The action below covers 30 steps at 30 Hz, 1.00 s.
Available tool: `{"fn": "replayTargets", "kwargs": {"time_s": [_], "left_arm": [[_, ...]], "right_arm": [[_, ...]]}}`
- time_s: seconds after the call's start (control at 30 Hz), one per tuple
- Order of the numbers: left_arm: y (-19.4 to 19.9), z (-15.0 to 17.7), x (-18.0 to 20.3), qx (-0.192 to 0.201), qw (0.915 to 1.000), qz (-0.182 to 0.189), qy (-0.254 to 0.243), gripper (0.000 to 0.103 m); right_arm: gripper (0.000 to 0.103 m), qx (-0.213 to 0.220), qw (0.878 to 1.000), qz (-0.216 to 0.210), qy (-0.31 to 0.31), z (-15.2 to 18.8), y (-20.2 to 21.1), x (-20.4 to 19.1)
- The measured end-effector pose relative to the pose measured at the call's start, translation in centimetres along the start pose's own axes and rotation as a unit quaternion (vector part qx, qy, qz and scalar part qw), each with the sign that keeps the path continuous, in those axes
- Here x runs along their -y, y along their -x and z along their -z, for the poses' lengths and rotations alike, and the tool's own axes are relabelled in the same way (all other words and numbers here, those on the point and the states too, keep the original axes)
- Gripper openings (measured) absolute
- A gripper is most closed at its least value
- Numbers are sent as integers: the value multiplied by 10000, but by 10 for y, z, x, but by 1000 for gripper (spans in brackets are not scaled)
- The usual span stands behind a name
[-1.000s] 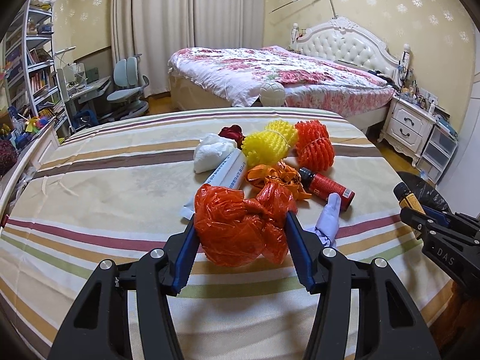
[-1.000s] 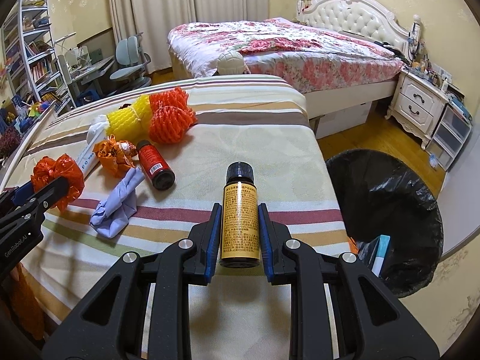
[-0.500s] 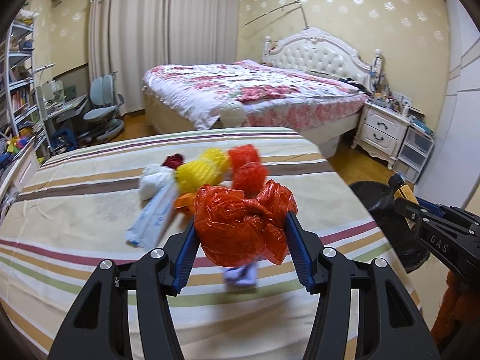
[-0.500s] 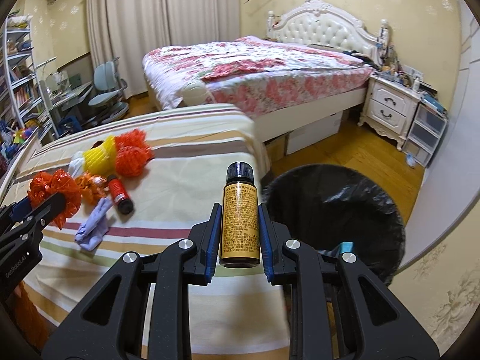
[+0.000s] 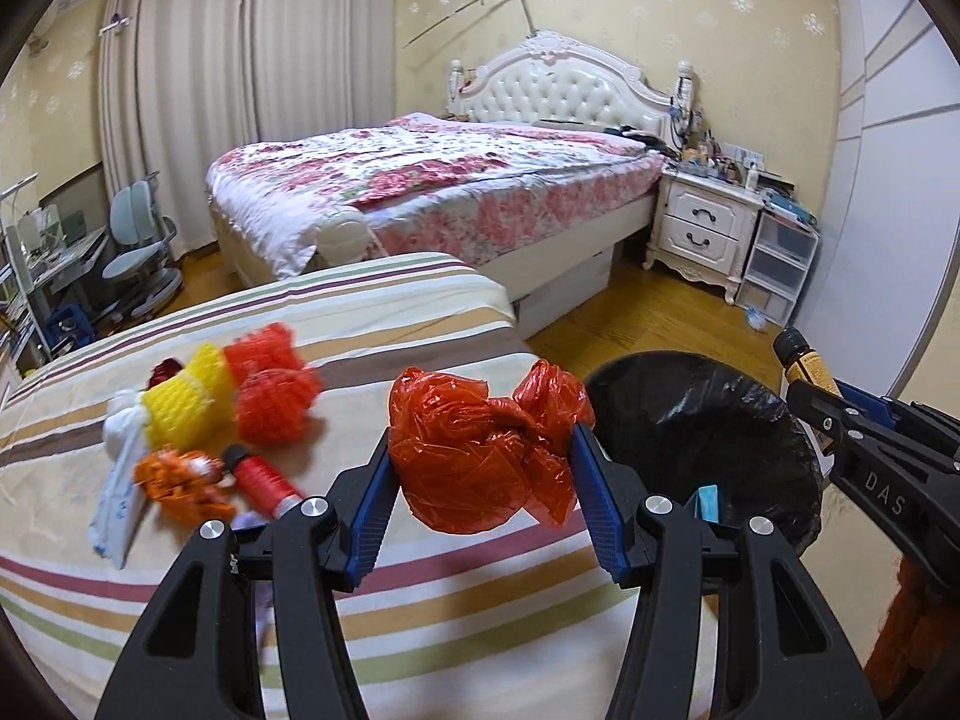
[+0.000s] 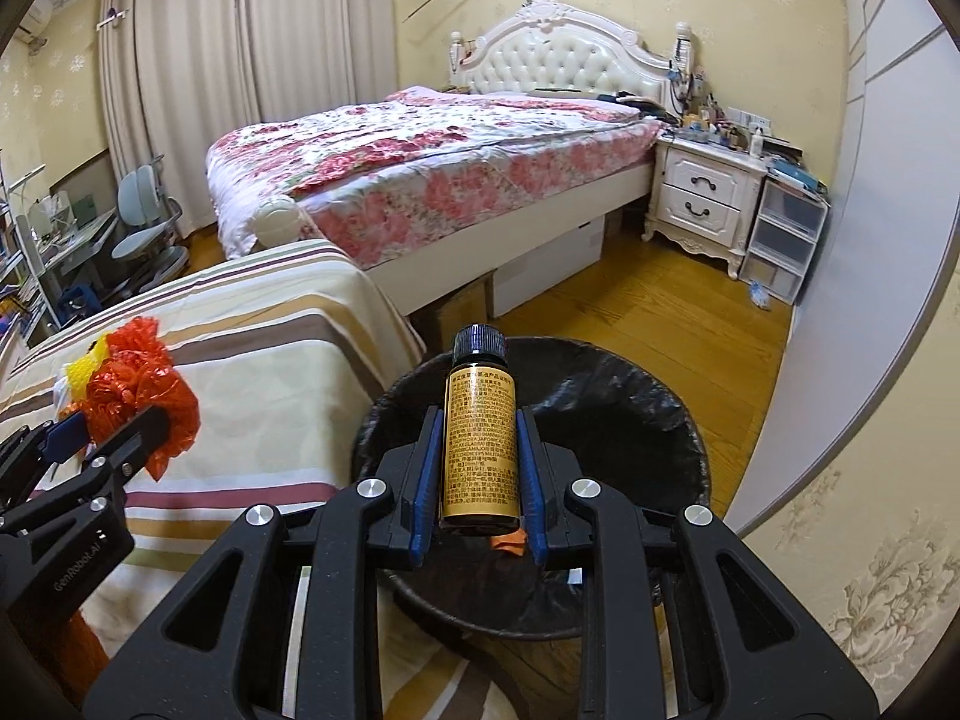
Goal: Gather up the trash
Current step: 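Carry the plastic bag in the left tool while the right tool carries the bottle over the bin, then open the left tool over the bin while the right tool releases the bottle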
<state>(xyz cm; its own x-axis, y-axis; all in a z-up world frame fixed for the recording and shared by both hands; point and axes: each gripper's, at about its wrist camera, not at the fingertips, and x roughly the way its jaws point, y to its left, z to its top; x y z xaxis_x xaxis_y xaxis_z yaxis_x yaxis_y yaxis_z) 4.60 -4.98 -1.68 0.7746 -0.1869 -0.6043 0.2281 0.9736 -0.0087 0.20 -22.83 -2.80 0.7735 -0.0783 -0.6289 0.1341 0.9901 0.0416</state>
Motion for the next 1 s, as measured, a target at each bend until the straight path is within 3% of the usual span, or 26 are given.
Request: {"fn": "replayTargets", "kwargs": {"time_s": [0.43, 1.0], "left_arm": [[-43, -17, 45, -188, 9994, 84, -285, 55], [-60, -24, 72, -247, 9977, 26, -632, 56]], "right_arm": [[23, -84, 9996, 146, -213, -2, -26, 32], [23, -166, 9988, 245, -393, -4, -41, 49]]}}
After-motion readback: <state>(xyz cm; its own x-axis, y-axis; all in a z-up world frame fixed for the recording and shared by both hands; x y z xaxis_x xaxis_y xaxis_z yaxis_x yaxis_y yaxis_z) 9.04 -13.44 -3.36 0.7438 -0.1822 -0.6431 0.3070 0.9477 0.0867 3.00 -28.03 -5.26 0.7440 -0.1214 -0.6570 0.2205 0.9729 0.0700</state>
